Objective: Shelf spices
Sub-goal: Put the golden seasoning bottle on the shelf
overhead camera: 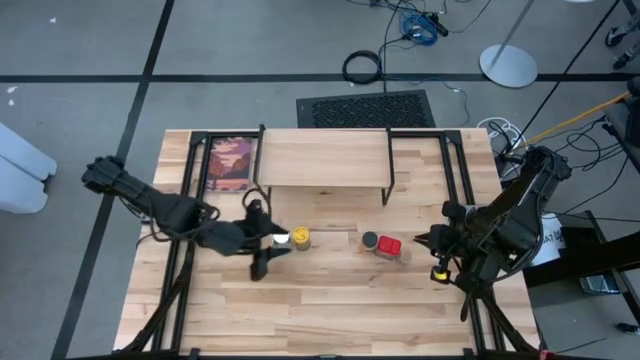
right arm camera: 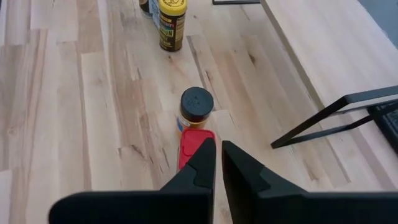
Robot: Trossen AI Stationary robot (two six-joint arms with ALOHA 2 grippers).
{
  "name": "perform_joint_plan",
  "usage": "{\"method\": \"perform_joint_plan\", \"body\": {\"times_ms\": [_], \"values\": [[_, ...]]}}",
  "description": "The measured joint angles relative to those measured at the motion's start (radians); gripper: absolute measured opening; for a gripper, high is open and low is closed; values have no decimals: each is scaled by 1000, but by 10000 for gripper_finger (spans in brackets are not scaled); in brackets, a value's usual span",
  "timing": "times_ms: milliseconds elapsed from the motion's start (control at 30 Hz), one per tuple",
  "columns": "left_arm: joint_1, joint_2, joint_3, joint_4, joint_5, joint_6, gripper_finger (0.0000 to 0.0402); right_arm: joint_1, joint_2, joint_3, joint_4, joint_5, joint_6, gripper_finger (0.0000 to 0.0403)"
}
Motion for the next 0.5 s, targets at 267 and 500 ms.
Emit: {"method": "perform_joint_plan", "body": {"times_ms": [267,500], "values": [[-68,-34,-12,-254,-24,-195,230,-1,0,0,0,7,-11,16],[-45,-10,-17,-167,-60,23,230,-14,0,0,2,14,-29,15]]}}
